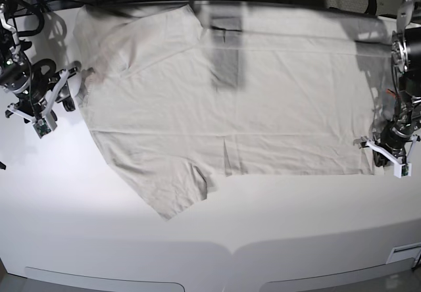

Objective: Fold the T-shirt properly
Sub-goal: 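Grasp the hem corners with the right and left grippers, then lift the hem and fold it over toward the collar with both grippers, then grasp the folded edge near the sleeve with the right gripper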

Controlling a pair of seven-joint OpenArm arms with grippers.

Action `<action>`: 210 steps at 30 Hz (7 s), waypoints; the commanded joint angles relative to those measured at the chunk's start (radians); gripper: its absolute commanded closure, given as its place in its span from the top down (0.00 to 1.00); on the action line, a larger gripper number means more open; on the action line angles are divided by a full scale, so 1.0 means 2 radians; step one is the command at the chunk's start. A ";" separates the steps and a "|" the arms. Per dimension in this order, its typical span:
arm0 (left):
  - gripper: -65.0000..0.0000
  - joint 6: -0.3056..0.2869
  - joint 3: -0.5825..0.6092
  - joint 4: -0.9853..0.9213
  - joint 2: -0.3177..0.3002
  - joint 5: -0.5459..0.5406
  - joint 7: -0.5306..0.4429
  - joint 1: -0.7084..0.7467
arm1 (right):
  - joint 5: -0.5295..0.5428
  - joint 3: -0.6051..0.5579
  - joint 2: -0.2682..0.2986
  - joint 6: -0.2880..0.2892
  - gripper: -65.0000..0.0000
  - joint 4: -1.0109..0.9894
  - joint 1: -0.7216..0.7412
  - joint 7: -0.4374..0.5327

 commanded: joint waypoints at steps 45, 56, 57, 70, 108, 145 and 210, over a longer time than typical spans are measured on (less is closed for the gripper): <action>0.00 -0.004 0.001 0.000 -0.003 -0.019 0.060 0.002 | 0.220 -0.462 -0.260 0.098 0.44 -0.712 0.669 -0.071; 0.00 -0.004 0.001 0.000 -0.003 -0.021 0.041 0.008 | 0.170 -0.461 -0.286 0.104 0.44 -0.760 0.663 -0.047; 0.00 -0.004 0.001 0.000 -0.003 -0.021 0.036 0.010 | 0.170 -0.461 -0.286 0.110 0.44 -0.760 0.660 -0.051; 0.00 -0.004 0.001 0.000 -0.003 -0.021 0.025 0.019 | 0.174 -0.461 -0.310 0.155 0.31 -0.760 0.645 -0.104; 0.00 -0.003 0.001 0.072 -0.018 -0.106 0.094 0.015 | 0.089 -0.355 -0.264 0.150 0.00 -0.640 0.658 -0.049; 0.00 0.036 -0.015 0.368 -0.082 -0.243 0.195 0.203 | 0.155 -0.315 -0.022 0.015 0.00 -0.073 0.404 -0.170; 0.00 0.047 -0.209 0.620 -0.020 -0.195 0.205 0.474 | 0.240 -0.014 -0.068 0.053 0.38 -0.019 0.130 -0.117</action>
